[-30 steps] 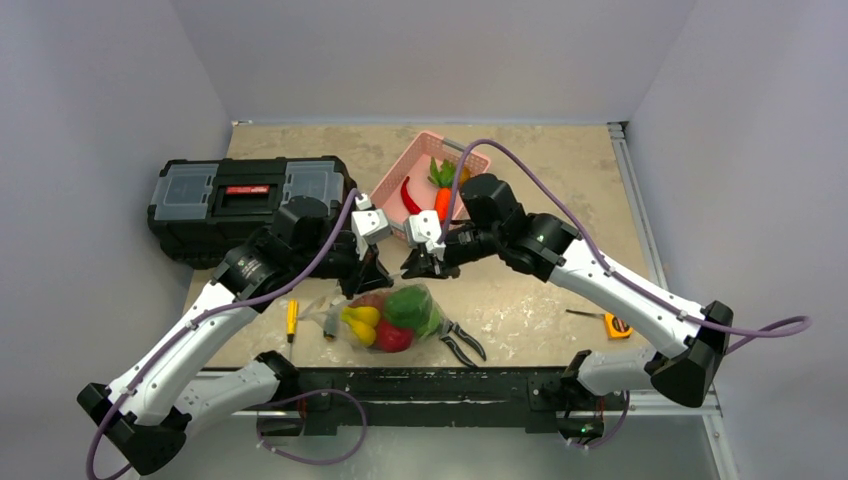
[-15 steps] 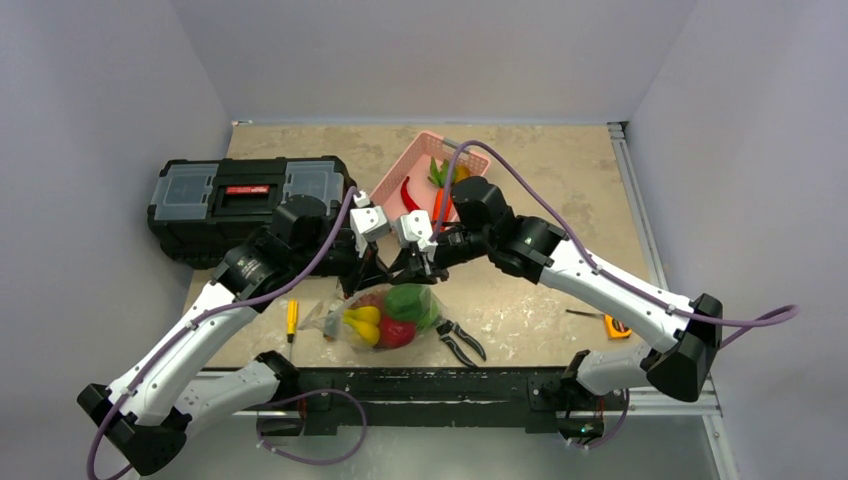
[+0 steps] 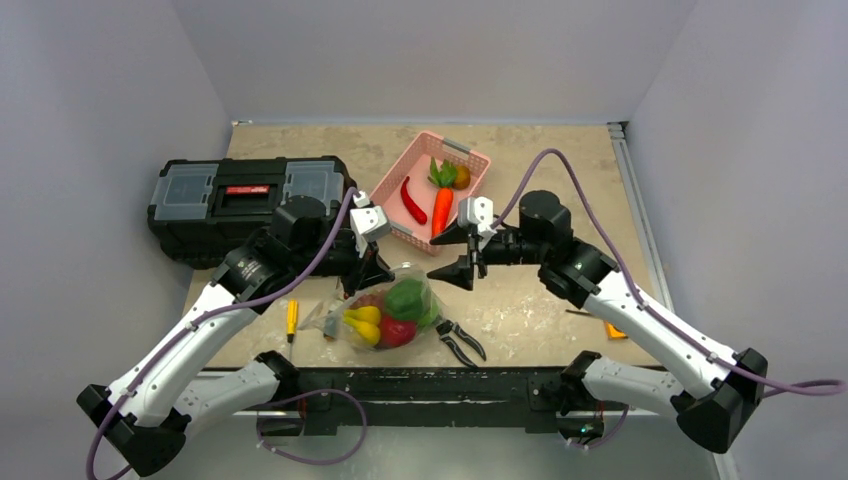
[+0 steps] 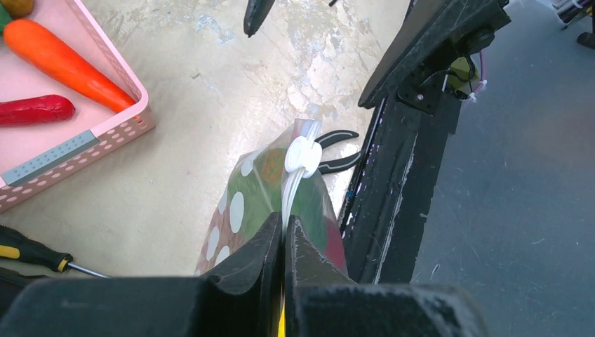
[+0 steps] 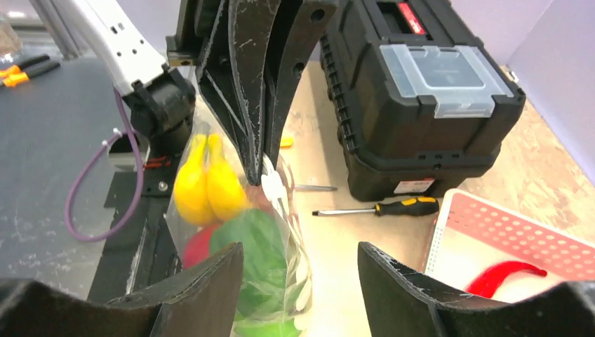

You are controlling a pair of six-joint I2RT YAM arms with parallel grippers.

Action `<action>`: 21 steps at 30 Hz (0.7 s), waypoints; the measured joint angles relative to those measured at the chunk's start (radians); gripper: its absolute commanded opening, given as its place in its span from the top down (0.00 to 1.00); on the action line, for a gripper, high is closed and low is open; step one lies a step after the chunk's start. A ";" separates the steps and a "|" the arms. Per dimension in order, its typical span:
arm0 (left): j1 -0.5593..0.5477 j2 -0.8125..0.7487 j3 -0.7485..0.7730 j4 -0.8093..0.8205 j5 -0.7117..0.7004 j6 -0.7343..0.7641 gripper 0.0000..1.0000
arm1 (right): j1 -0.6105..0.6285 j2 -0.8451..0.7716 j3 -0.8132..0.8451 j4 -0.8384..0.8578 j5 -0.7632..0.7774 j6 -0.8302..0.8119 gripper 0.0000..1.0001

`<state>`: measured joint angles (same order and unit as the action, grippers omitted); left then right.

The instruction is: Place the food in the zip-top bag and seal the zipper

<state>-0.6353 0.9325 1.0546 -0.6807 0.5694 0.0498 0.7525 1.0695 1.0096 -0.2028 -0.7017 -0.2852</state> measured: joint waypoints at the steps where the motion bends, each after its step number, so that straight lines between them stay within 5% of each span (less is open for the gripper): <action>1: 0.000 0.000 -0.001 0.002 0.000 0.000 1.00 | -0.015 -0.018 -0.024 0.033 -0.005 0.021 0.43; 21: 0.000 0.000 -0.004 0.007 0.016 0.000 1.00 | -0.018 0.076 -0.115 0.329 -0.153 0.183 0.89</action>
<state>-0.6353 0.9325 1.0508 -0.6739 0.5858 0.0498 0.7345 1.1450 0.8944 0.1265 -0.8547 -0.1017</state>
